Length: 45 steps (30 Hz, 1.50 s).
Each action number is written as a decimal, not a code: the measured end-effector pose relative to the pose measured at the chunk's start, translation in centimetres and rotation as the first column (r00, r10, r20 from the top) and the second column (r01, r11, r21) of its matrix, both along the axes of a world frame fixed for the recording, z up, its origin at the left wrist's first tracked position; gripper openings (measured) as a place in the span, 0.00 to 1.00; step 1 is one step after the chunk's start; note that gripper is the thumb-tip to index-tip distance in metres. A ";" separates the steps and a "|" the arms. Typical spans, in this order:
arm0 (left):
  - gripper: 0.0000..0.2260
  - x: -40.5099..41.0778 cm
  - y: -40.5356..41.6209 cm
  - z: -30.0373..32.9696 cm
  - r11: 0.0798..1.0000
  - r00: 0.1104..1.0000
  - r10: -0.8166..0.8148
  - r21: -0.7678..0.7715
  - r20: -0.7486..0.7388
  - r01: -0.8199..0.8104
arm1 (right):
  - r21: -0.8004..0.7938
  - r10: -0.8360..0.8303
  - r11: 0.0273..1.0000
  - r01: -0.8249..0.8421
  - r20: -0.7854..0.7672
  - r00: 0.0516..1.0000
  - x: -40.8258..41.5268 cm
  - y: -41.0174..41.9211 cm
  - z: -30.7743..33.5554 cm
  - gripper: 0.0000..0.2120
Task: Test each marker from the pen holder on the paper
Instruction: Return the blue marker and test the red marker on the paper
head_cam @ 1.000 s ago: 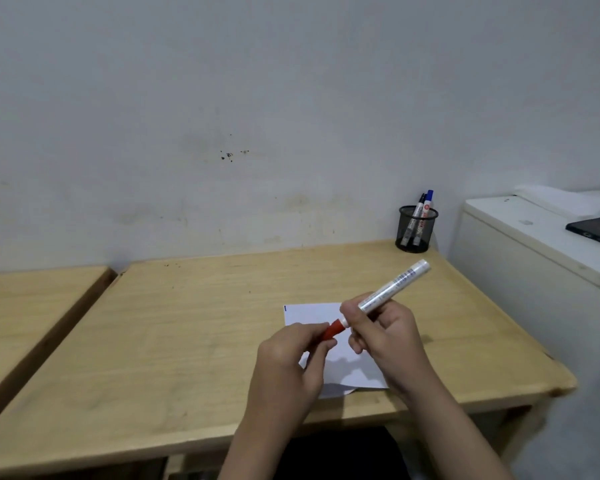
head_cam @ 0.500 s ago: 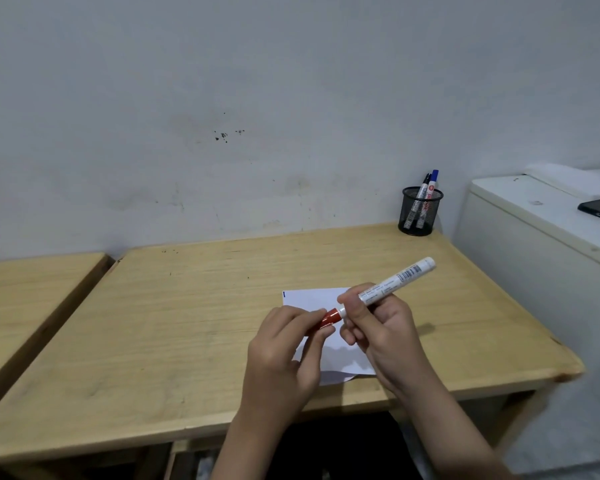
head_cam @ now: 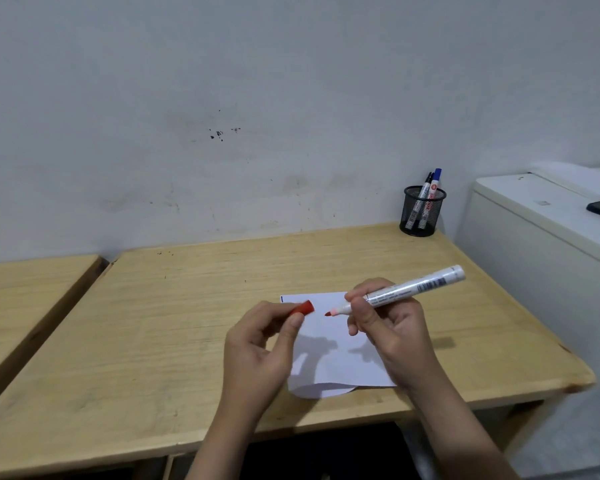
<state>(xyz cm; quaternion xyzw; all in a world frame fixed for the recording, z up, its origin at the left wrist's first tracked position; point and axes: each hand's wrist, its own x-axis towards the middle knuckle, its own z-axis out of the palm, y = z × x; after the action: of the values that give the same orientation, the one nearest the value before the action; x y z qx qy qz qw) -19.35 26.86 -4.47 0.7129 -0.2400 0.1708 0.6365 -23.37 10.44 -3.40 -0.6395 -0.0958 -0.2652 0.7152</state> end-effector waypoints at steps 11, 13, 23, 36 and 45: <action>0.06 13.6 0.3 0.6 0.913 0.967 0.172 0.399 -0.187 -0.085 | 0.055 -0.095 0.993 0.101 -0.114 0.989 1.0 -1.1 -1.7 0.07; 0.08 15.3 -0.3 -0.8 0.875 0.959 0.171 0.483 -0.225 -0.043 | 0.051 -0.095 0.993 0.102 -0.124 0.988 1.1 -1.3 -1.9 0.08; 0.17 16.8 -0.3 -4.7 0.856 0.959 0.136 0.516 -0.249 0.012 | 0.038 -0.148 0.986 0.163 -0.255 0.956 2.0 -1.6 -1.7 0.10; 0.18 8.1 1.8 -3.7 0.830 0.983 -0.014 0.545 -0.185 0.114 | -0.152 -0.193 0.974 0.170 -0.157 0.969 4.5 -0.5 0.7 0.07; 0.17 8.3 2.5 -5.3 0.749 0.998 -0.032 0.660 -0.052 0.058 | -0.053 -0.041 0.998 0.021 -0.402 0.915 10.3 2.1 -1.7 0.01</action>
<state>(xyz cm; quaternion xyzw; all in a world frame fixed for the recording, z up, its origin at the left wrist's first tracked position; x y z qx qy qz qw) -11.07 29.34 -9.79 0.8889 -0.2899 0.0464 0.3517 -13.09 12.57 -5.14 -0.6987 0.0575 -0.1369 0.6998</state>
